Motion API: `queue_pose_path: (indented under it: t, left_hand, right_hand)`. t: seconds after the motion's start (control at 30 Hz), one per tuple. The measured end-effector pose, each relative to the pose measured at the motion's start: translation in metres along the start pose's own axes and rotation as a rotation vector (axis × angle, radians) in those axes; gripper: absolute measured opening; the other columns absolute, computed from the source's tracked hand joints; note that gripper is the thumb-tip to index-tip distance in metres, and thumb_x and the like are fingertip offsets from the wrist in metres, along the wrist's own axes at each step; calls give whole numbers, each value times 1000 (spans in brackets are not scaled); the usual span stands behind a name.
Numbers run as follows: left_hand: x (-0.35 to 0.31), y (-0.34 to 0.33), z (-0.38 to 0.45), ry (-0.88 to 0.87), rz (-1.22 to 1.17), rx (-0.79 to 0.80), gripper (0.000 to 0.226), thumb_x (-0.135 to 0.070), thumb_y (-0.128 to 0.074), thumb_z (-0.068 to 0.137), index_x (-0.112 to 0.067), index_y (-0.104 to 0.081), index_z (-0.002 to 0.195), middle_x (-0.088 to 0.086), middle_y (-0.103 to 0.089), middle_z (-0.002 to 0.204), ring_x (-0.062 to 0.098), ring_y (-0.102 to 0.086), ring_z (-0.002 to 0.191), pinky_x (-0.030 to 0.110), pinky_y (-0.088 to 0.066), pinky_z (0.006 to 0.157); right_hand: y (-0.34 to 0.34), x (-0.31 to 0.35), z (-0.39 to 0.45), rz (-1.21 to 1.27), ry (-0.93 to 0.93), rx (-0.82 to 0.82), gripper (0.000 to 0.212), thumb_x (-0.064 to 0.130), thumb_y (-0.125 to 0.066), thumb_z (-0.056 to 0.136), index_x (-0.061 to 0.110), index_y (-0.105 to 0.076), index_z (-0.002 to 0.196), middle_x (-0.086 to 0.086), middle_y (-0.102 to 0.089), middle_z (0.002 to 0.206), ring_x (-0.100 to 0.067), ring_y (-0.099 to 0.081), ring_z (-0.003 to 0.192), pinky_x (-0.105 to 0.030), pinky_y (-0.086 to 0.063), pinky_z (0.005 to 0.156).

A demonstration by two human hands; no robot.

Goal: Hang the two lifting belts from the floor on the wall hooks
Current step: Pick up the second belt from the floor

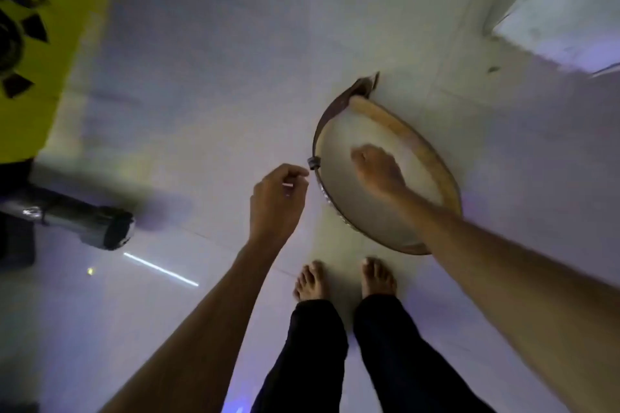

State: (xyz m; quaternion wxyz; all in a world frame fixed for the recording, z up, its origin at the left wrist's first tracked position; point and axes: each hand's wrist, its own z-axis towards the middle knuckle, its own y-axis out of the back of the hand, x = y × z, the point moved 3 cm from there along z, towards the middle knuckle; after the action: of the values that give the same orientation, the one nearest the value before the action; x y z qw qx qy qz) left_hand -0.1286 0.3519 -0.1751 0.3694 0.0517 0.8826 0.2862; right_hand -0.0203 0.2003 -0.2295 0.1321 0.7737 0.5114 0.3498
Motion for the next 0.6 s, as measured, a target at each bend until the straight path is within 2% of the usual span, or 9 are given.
queue_pose_path:
  t: [0.1, 0.2, 0.23, 0.3, 0.4, 0.5, 0.53, 0.6]
  left_hand:
    - [50, -28, 50, 14, -24, -31, 14, -22, -60, 94, -24, -73, 98, -3, -78, 94, 14, -73, 81, 37, -60, 83]
    - [85, -42, 78, 53, -59, -49, 14, -24, -59, 94, -25, -73, 98, -5, -77, 93, 13, -73, 80, 37, -60, 81]
    - [92, -45, 81, 56, -55, -40, 14, -23, -59, 94, -24, -73, 99, -5, -77, 94, 13, -73, 80, 36, -60, 80]
    - [99, -45, 77, 28, 9, -10, 16, -23, -59, 96, -23, -73, 104, -5, -76, 97, 13, -71, 83, 29, -57, 76]
    - [90, -34, 54, -14, 79, 23, 18, -23, -56, 99, -22, -71, 108, -6, -75, 103, 13, -69, 87, 22, -51, 73]
    - [62, -15, 26, 27, 47, 25, 24, -24, -50, 103, -22, -69, 118, -5, -74, 114, 10, -67, 93, 12, -46, 74]
    - [45, -6, 14, 32, 29, 24, 27, -26, -49, 103, -22, -67, 123, -4, -72, 120, 9, -65, 95, 12, -45, 76]
    - [3, 15, -12, 7, 6, 31, 38, -34, -45, 104, -18, -57, 137, 2, -66, 133, 14, -64, 108, 25, -51, 90]
  right_hand:
    - [-32, 15, 86, 87, -107, -55, 59, 47, -33, 103, 0, -49, 135, -23, -52, 140, -38, -49, 129, -40, -38, 105]
    - [-57, 31, 143, 249, -102, -107, 74, 55, -50, 96, 1, -38, 145, -13, -46, 150, -30, -43, 139, -34, -33, 113]
    - [-65, 34, 154, 265, -110, -84, 74, 53, -55, 94, 0, -39, 144, -13, -47, 149, -30, -44, 138, -35, -36, 112]
    - [-76, 36, 164, 280, -157, -62, 65, 36, -61, 94, 0, -40, 143, -15, -47, 148, -33, -47, 136, -36, -41, 110]
    - [-69, 35, 153, 410, -224, -100, 56, 10, -60, 87, 7, -42, 140, -16, -56, 138, -34, -58, 123, -43, -52, 102]
    - [-38, 40, 93, 556, -190, -6, 48, -4, -63, 82, 8, -55, 128, -13, -66, 120, -29, -66, 108, -47, -58, 90]
    - [-21, 45, 60, 572, -148, 27, 44, -7, -63, 82, 9, -58, 123, -10, -68, 115, -26, -67, 103, -45, -59, 87]
    - [17, 52, -12, 608, -48, 88, 41, -11, -62, 84, 14, -61, 116, -3, -71, 103, -19, -68, 93, -37, -59, 79]
